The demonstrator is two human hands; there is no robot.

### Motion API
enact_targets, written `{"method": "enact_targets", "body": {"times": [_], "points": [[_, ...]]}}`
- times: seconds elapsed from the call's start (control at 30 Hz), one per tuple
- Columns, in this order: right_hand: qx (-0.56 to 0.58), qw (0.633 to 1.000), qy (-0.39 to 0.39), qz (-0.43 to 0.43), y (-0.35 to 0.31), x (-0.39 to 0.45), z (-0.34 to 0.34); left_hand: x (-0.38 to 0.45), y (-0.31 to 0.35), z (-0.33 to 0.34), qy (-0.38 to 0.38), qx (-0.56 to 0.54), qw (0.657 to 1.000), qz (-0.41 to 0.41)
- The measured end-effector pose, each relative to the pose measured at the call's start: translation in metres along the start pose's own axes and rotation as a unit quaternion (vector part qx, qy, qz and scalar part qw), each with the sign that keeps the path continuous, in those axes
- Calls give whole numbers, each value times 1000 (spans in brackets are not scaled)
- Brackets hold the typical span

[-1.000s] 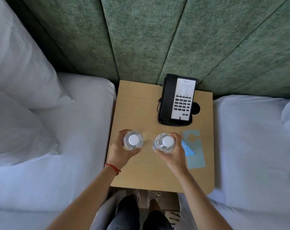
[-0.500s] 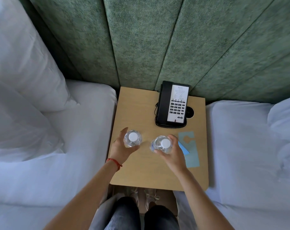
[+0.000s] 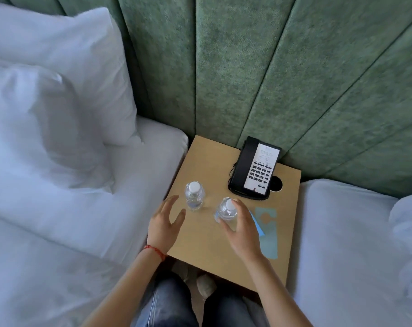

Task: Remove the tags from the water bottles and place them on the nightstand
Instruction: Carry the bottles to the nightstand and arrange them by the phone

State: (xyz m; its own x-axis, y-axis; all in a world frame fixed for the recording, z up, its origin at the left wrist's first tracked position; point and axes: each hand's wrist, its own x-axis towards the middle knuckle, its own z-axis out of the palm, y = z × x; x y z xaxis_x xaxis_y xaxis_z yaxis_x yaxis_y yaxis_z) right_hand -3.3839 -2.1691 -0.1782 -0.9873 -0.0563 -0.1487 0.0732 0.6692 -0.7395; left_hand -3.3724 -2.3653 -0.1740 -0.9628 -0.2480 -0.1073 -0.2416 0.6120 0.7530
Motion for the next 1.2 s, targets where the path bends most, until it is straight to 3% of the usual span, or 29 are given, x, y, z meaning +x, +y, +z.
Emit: {"method": "enact_targets", "body": {"times": [0.23, 0.5, 0.83, 1.2], "points": [[-56, 985, -97, -132, -13, -5, -3, -71, 1, -24, 83, 49, 993, -66], [-109, 917, -254, -287, -73, -38, 55, -185, -28, -65, 226, 64, 951, -200], [-147, 774, -380, -484, -153, -146, 121, -329, -62, -106, 391, 69, 862, -314], [-137, 593, -474, -636, -218, -379, 190, -562, -101, -154, 438, 167, 767, -438]]}}
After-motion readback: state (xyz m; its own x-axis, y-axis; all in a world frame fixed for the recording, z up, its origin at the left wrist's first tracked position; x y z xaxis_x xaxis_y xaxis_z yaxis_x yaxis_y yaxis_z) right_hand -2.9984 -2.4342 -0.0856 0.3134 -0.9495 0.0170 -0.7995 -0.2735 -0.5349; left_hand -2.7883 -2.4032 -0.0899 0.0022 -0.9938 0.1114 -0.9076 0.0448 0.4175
